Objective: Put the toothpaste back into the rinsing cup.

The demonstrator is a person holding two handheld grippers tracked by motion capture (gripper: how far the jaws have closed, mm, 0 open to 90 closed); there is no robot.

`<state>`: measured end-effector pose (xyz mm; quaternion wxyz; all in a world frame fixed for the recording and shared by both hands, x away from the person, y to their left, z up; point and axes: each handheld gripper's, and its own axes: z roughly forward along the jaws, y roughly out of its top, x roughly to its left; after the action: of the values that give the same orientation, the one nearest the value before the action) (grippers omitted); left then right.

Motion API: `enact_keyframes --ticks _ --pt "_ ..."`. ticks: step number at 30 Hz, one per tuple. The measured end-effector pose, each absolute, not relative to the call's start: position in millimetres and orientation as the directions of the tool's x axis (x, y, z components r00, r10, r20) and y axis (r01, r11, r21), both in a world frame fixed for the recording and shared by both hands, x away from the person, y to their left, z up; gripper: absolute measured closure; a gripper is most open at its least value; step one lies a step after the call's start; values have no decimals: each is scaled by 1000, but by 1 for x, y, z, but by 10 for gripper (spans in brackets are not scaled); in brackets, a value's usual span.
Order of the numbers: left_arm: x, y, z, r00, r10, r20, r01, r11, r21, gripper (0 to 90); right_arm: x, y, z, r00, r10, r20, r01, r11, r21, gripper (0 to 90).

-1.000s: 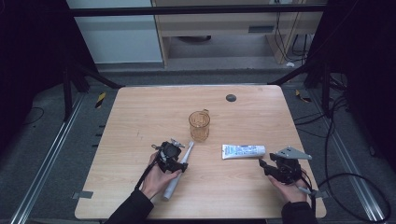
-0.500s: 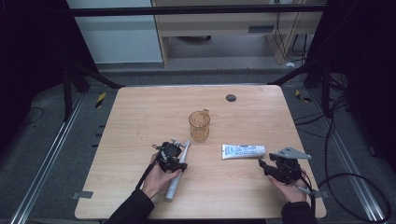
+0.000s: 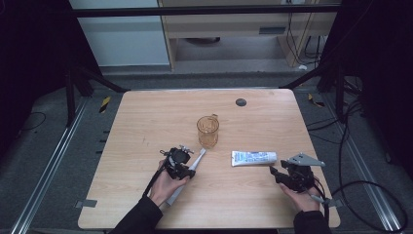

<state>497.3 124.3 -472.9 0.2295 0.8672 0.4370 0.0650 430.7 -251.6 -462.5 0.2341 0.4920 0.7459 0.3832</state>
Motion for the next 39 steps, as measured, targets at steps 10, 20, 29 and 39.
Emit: enact_keyframes --ticks 10,20,29,39 --pt "497 123 -471 634 771 -61 704 -543 457 671 431 -252 -463 -407 913 30 558 222 800 486" --pt "489 131 -452 639 765 -78 681 -516 519 673 431 -253 -463 -405 914 33 558 218 800 487" --pt "482 143 -428 637 765 -94 652 -471 594 674 431 -254 -464 -401 915 35 561 216 800 487" --pt "475 156 -402 627 773 -91 607 -412 680 674 431 -253 -464 -401 916 32 561 217 799 487"
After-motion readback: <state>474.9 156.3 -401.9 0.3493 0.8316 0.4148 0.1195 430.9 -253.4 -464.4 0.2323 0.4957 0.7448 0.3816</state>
